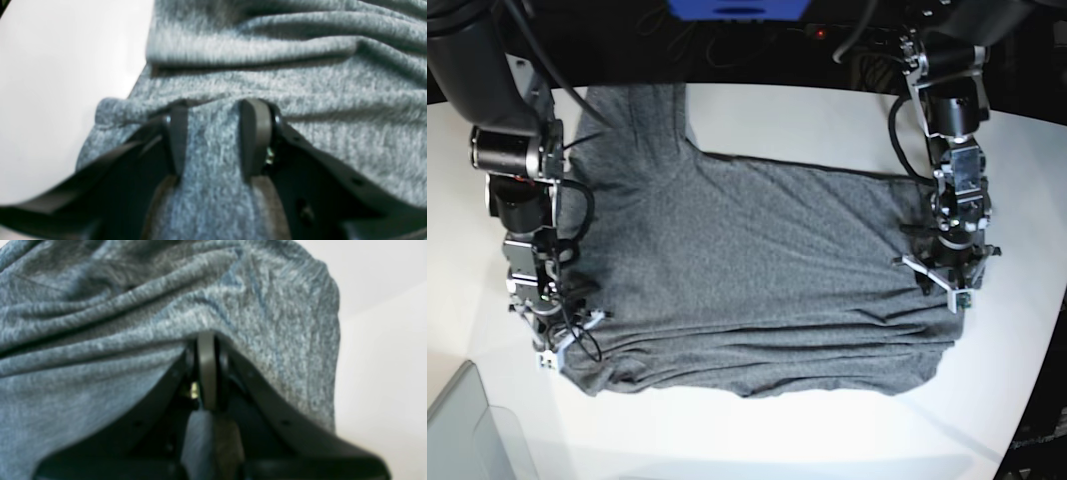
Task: Layout the t-shirt on the table in an organized manner, then fold the t-shirt properly
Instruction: 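Drag the shirt with both grippers toward the robot, spreading it, then release both grippers and move the left gripper to the shirt's shoulder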
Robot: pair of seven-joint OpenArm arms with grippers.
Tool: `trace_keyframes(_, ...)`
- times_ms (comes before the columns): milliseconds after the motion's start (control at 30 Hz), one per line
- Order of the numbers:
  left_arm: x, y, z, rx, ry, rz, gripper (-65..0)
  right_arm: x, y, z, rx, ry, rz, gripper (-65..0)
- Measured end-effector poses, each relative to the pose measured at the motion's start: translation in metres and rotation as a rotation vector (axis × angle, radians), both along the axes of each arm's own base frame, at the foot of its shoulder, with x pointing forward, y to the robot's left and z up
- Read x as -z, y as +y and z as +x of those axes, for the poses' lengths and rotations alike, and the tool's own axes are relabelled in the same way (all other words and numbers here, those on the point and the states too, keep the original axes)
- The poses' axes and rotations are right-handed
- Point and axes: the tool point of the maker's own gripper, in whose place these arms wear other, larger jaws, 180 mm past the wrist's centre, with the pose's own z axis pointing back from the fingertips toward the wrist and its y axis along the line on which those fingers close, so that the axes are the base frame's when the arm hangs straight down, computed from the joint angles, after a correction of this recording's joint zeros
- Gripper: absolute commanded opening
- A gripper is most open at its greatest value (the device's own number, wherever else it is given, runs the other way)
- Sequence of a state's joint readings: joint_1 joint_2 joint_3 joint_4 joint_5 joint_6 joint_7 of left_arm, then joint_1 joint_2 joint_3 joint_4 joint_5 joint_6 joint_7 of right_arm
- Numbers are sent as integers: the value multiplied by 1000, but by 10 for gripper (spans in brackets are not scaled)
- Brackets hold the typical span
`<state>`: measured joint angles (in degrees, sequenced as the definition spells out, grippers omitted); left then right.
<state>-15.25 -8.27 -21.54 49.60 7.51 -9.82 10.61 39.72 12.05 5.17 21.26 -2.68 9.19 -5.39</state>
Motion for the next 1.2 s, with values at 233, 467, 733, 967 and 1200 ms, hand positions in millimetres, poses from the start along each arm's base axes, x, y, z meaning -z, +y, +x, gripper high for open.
trace_keyframes(233,-9,0,-9,9,26,36,-387,-20,-14,9,11,-39,-27,-650)
trace_keyframes(467,-24,-14,-33,25,15,66,-387,-52,-25,-12,4,-47,-114,-650)
trace_keyframes(733,-69,-29,-27,11,-72,-16,-387,-86,8,-68,-57,-84,-170,-650)
trace_keyframes(967,-85,-77,-56,114,-50,-84,-387,-74,28,-133,-85,-1,-177,-605)
trace_keyframes(1200,-75,-198,-107,434,45,-161,-384,-61,41,-179,-58,37,-131,-410)
